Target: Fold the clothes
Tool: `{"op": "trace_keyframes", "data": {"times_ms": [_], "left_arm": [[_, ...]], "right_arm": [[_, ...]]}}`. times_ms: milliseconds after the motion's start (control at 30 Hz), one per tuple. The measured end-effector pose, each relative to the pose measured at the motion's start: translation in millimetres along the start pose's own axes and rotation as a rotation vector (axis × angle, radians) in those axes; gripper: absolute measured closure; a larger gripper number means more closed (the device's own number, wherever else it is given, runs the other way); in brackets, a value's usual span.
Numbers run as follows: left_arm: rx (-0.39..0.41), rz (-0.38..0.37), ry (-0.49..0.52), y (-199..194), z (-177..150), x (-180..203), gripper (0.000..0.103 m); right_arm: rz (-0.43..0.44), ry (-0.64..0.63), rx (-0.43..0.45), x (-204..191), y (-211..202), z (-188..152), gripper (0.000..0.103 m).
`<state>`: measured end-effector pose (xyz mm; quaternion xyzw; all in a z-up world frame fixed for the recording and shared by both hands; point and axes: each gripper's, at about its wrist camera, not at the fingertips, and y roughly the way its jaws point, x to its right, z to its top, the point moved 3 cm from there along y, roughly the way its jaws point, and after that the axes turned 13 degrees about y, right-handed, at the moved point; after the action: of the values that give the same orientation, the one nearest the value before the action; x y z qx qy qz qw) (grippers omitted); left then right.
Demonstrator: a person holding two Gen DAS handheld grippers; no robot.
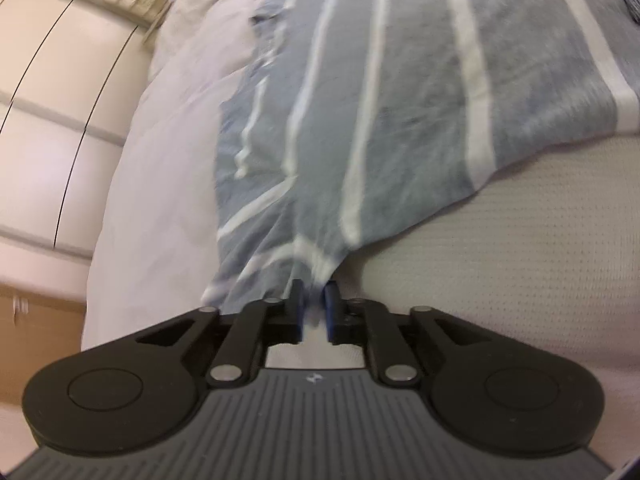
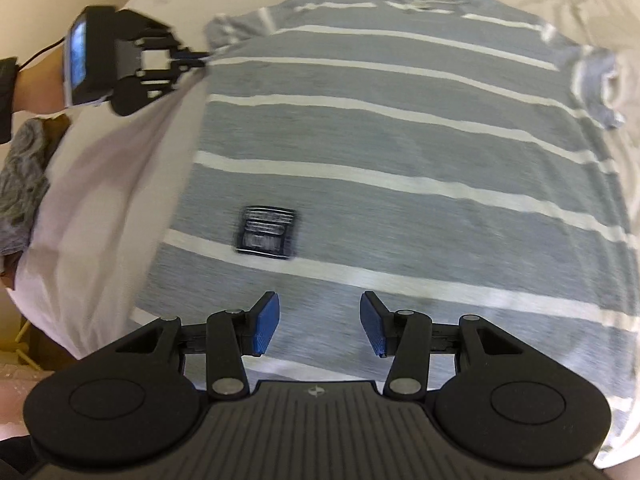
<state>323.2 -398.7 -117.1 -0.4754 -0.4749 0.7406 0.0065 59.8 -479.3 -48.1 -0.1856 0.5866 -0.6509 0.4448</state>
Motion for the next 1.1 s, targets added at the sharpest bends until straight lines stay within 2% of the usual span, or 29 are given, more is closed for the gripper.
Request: {"op": "trace_keyframes", "data": {"times_ms": [133,233,300,467,600,733,800,933,1100], "left_arm": [[-0.039,-0.047,-0.254,-32.6,-15.9,-3.0,0.090],[-0.008,-0.139,-0.430,-68.4,-17.2,10.7,0.087],[0.046,-0.206,-0.508,-94.7,-6.9,27.1,0.085],[0.180,-0.322,-0.536,-138.4,44.1,77.6,0.083],[0.182,-0.384,-0.533,-141.7,72.8,107.3,0.083],[0.120,-0.397,-0.434,-140.7,77.5,134.7,0.083],[0.110,-0.400,-0.433,-147.3,75.1,135.7,0.083],[0.097,-0.388,-0.448,-158.8,79.9,124.0,0.082],[0.130,-0.359,-0.437,-159.9,114.7,95.1,0.082]], "right_arm": [[0.065,-0.055,-0.028,-29.2,8.5,-8.5,0.056],[0.111,-0.101,-0.060,-51.6,17.8,-22.3,0.056],[0.139,-0.132,-0.089,-62.5,24.4,-34.2,0.056],[0.154,-0.170,-0.157,-75.6,42.4,-66.3,0.056],[0.124,-0.129,-0.199,-65.7,44.7,-81.4,0.056],[0.075,-0.098,-0.147,-42.7,19.3,-81.2,0.052],[0.032,-0.064,-0.114,-23.1,6.8,-78.3,0.051],[-0.084,0.018,-0.013,22.0,-20.1,-68.1,0.051],[-0.186,0.077,0.108,85.8,-52.0,-44.4,0.050]]}}
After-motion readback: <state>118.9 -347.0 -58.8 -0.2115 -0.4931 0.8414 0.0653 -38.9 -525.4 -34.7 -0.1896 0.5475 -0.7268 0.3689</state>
